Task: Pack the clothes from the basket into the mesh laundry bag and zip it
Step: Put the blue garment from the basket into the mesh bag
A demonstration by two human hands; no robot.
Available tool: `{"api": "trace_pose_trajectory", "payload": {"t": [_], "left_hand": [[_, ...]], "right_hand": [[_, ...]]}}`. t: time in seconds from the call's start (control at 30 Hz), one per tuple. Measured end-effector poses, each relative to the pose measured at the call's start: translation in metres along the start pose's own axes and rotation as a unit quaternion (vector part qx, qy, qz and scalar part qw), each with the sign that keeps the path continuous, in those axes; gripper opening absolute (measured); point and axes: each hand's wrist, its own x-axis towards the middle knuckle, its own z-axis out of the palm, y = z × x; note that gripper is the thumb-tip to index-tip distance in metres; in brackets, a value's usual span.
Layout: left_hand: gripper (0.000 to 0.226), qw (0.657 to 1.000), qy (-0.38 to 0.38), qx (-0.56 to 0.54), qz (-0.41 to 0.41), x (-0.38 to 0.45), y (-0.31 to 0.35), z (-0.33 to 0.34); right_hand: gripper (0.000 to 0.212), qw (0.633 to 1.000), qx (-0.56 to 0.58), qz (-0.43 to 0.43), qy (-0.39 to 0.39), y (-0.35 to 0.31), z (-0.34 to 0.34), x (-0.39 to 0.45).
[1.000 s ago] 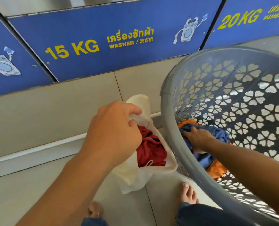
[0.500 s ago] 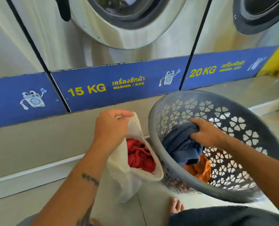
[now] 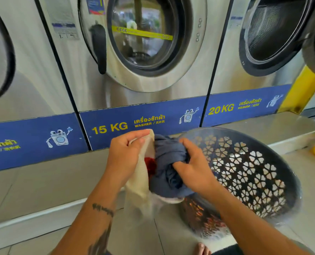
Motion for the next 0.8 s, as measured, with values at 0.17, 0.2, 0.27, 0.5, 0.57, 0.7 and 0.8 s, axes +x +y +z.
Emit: {"api": "trace_pose_trajectory", "payload": {"t": [0.17, 0.2, 0.27, 0.5, 0.57, 0.7, 0.8], "left_hand": [[0.031, 1.0, -0.006, -0.019, -0.007, -0.001, -0.003, -0.004], [0.03, 1.0, -0.008, -0.021, -0.007, -0.001, -0.003, -0.004], [0.027, 1.0, -0.007, -0.022, -0.01, -0.002, -0.001, -0.004], [0.025, 0.999, -0.045, 0.0, -0.009, -0.006, -0.001, -0.005], [0.024, 0.999, -0.024, 0.013, -0.018, -0.003, -0.006, -0.007], [0.025, 0.999, 0.016, 0.021, -0.035, 0.008, -0.013, -0.013], [0.023, 0.998, 0.016, 0.047, -0.039, 0.009, -0.016, -0.008]], "right_hand": [[0.019, 0.999, -0.025, -0.007, -0.024, 0.017, 0.047, -0.014], [0.018, 0.998, -0.045, -0.011, -0.032, 0.02, 0.05, -0.014], [0.019, 0.993, -0.093, -0.019, -0.075, 0.025, 0.057, -0.011], [0.028, 0.903, -0.203, 0.12, -0.359, 0.04, 0.078, 0.008], [0.034, 0.888, -0.221, 0.134, -0.38, 0.036, 0.076, 0.013], [0.038, 0.909, -0.229, 0.058, -0.344, 0.009, 0.058, 0.014], [0.044, 0.956, -0.22, 0.017, -0.19, -0.001, 0.022, 0.017]]}}
